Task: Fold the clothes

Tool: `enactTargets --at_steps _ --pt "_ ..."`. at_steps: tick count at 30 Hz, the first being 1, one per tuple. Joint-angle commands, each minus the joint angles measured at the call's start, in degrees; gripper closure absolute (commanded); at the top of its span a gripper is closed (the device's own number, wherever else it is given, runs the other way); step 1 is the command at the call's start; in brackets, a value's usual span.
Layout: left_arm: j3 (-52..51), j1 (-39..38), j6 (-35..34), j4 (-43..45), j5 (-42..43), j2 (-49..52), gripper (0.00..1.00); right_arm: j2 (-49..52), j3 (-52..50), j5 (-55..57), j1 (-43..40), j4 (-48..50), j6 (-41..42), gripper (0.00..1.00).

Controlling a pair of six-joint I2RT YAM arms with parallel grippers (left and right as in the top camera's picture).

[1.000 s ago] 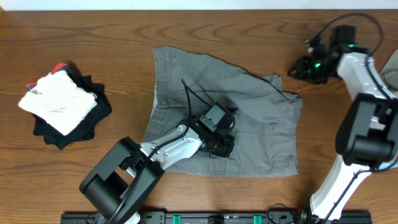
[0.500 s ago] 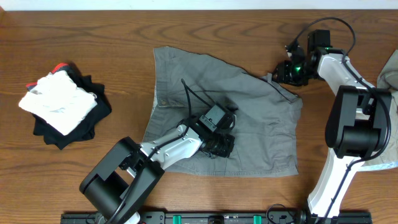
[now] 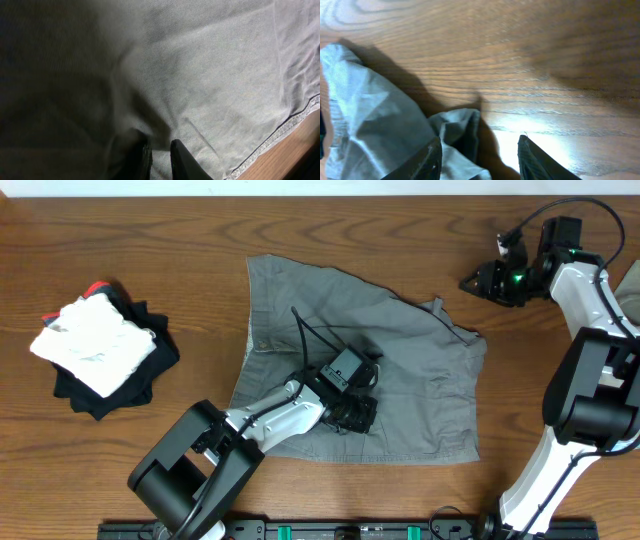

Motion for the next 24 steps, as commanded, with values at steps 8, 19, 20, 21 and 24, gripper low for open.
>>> enactTargets --at_steps 8,19,20,21,24 --pt "-0.4 -0.2 -0.1 -0.2 0.2 0.5 0.83 2.4 0.1 -2.2 5.0 0.9 -0.3 0.53" --pt "-0.4 -0.2 -0.1 -0.4 0.2 0.5 0.83 3.5 0.1 1.5 7.4 0.8 -0.2 0.55" --pt "-0.4 -0.2 -0.1 -0.4 0.2 0.5 0.83 3.7 0.1 1.8 7.4 0.7 -0.3 0.55" --pt "-0.4 -0.2 -0.1 -0.4 0.2 0.5 0.83 3.9 0.1 1.9 7.4 0.5 -0.3 0.55" --pt "-0.4 -0.2 -0.1 -0.4 0.2 0.5 0.83 4.5 0.1 1.9 7.5 -0.1 -0.2 0.57"
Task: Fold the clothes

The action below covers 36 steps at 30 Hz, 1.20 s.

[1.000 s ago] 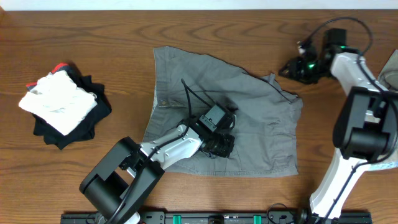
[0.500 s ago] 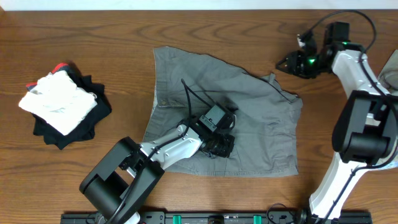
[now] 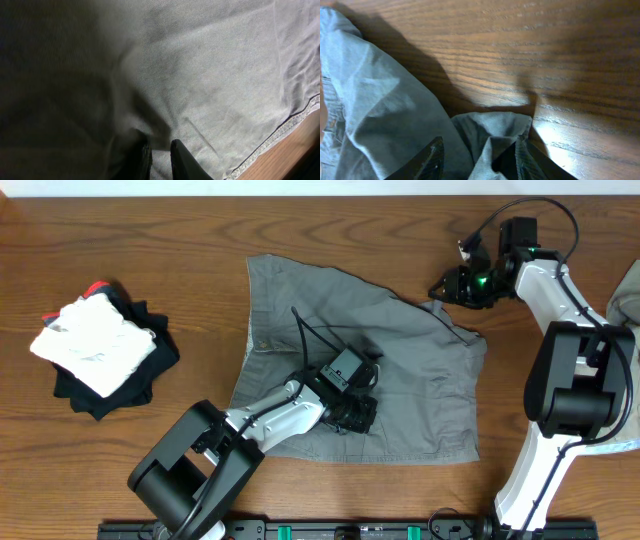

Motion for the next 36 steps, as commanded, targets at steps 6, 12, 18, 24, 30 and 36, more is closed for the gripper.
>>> enactTargets --at_steps 6,12,18,24,30,36 --pt "-0.4 -0.2 -0.1 -0.3 0.1 0.5 0.83 1.9 0.1 0.5 0.9 -1.2 -0.2 0.68" --pt "-0.4 -0.2 -0.1 -0.3 0.2 0.5 0.83 1.9 0.1 0.5 0.9 -3.5 -0.3 0.99" --pt "-0.4 -0.2 -0.1 -0.4 0.1 0.5 0.83 0.4 1.0 0.6 -0.4 -4.0 -0.3 0.99" --pt "-0.4 -0.2 -0.1 -0.6 0.1 0.5 0.83 -4.7 10.1 7.9 -4.6 -4.0 3.3 0.99" --pt "-0.4 -0.2 -0.1 -0.6 0.1 0.5 0.83 -5.8 19.6 16.3 -6.4 -3.5 5.8 0.99" --pt "-0.4 -0.2 -0.1 -1.2 0.1 0.5 0.83 -5.6 19.7 19.7 -5.5 -2.2 5.7 0.79"
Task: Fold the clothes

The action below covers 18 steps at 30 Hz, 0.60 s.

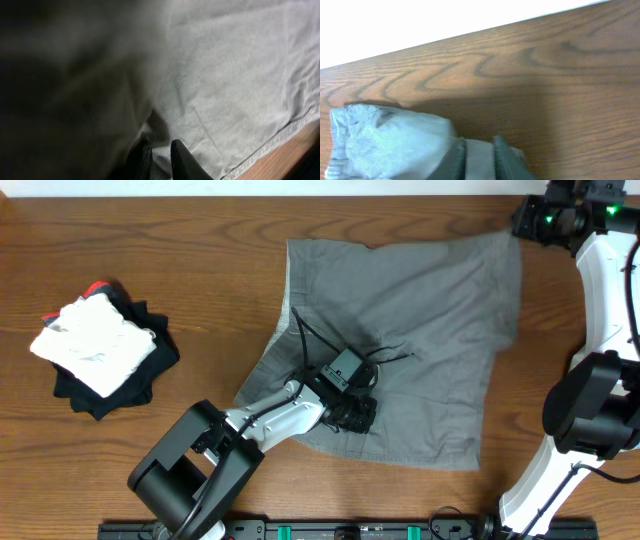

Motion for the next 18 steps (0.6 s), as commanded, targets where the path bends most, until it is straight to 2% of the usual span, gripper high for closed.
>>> enactTargets --at_steps 1,4,5,10,14,18 --pt "-0.4 -0.2 -0.1 -0.9 0.1 0.5 0.83 0.6 -0.3 3.7 0.8 -0.5 0.6 0.78" --pt "-0.4 -0.2 -0.1 -1.0 0.1 0.5 0.83 0.6 -0.4 3.7 1.0 -1.3 0.5 0.59" --pt "-0.4 -0.2 -0.1 -1.0 0.1 0.5 0.83 0.6 -0.4 3.7 1.0 -2.1 0.1 0.57" --pt "-0.4 -0.2 0.2 -1.0 0.1 0.5 0.83 0.6 -0.4 3.6 1.0 -8.9 -0.6 0.60" --pt "-0.4 -0.2 1.5 -1.0 0.2 0.4 0.83 0.6 -0.4 3.7 1.0 -18.4 -5.3 0.62" --pt "-0.2 -0.2 4.0 -1.5 3.3 -1.0 0.83 0.6 -0.8 10.0 0.8 -24.5 -6.0 0.64"
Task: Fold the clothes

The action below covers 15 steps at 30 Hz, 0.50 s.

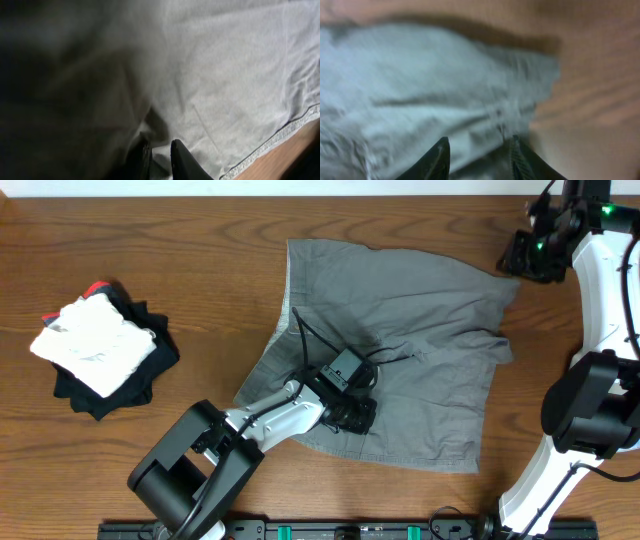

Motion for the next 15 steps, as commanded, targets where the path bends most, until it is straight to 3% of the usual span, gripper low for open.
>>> enactTargets --at_steps 1,7,10,15 --pt "-0.2 -0.2 3.6 -1.4 2.7 -1.6 0.83 0.5 -0.6 5.9 0.2 -2.4 -2.5 0.64" --pt "0.0 -0.2 6.4 -6.1 2.8 -4.6 0.83 0.5 -3.0 1.0 0.2 -8.8 -6.5 0.67" --pt "0.0 -0.2 6.4 -7.7 7.1 -4.8 0.83 0.5 -4.5 0.5 0.3 -10.3 -8.7 0.67" --pt "0.0 -1.0 6.9 -1.2 11.1 -6.1 0.83 0.5 -7.6 0.6 0.3 -5.7 -7.9 0.67"
